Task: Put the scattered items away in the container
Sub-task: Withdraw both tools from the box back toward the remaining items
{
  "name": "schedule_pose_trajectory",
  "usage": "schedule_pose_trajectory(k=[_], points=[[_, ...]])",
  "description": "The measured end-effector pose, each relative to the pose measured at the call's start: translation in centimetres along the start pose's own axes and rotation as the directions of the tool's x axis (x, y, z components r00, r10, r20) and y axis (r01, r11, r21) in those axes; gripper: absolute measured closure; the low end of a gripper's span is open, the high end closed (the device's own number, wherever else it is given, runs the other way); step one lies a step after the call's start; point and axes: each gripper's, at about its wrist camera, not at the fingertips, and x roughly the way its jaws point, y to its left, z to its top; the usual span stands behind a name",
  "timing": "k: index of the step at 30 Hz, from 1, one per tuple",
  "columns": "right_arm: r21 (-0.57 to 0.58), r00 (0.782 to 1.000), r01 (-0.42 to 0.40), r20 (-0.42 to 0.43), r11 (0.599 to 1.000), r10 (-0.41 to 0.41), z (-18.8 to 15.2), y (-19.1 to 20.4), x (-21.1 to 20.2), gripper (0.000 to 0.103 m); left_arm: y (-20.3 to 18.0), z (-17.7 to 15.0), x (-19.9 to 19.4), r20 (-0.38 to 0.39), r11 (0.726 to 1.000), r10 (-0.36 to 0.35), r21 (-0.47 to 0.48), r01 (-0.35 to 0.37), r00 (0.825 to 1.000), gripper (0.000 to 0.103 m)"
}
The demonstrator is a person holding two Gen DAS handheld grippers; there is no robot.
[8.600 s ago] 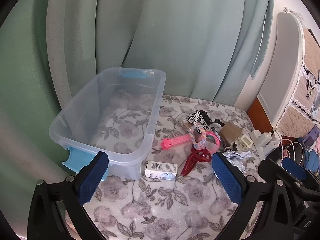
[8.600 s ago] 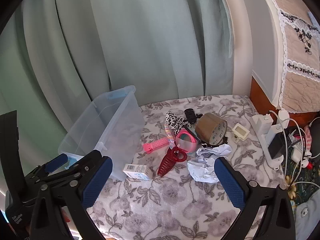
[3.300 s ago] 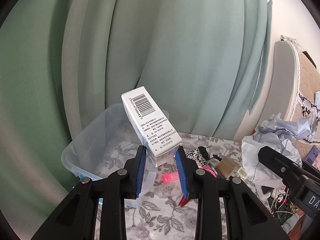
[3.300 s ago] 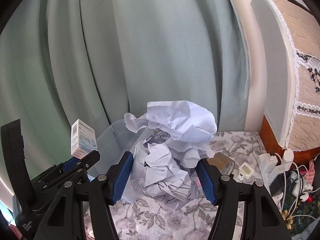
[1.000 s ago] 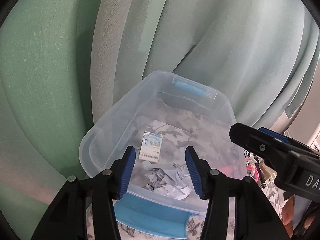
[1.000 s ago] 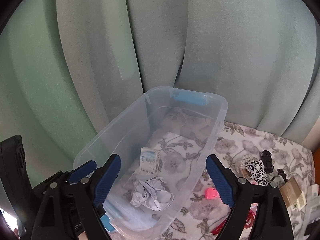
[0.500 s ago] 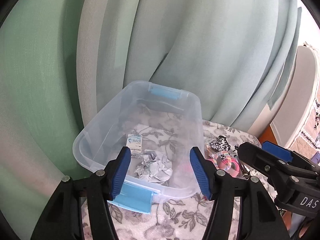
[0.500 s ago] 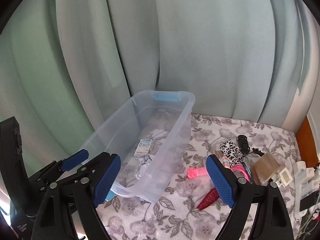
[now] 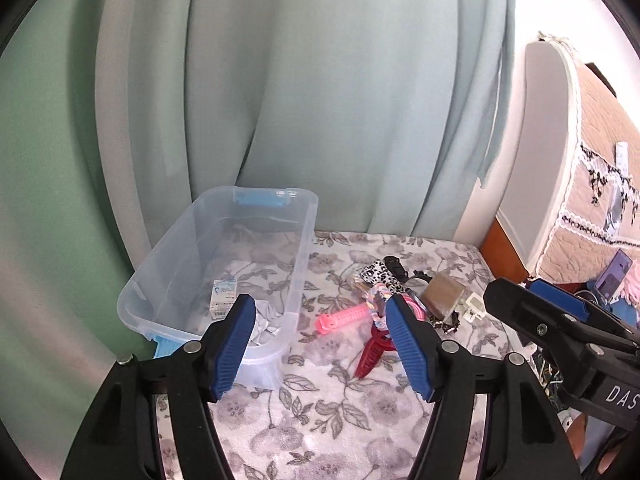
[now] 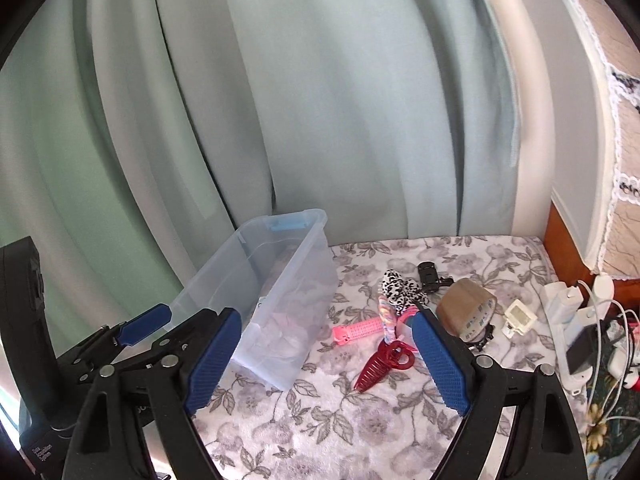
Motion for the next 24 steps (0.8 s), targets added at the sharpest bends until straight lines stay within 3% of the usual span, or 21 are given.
schedule_pose_trajectory(k=[12,24], points=[[0.087,0.993,0.095,0.067,0.992,-0.101,-1.5,-6.1,-4.6,0.013,-6.3,-0.7,-0.2,-0.037,0.991,-0.055,0.12,0.059,0.998,0.034],[0.125,0.988,0.148,0.012,0.981,-0.151,-3.1,-8.2,-4.3,0.013,-7.8,-1.7,0.8,-0.099,0.989,-0.07,0.125,0.082,0.993,0.034]])
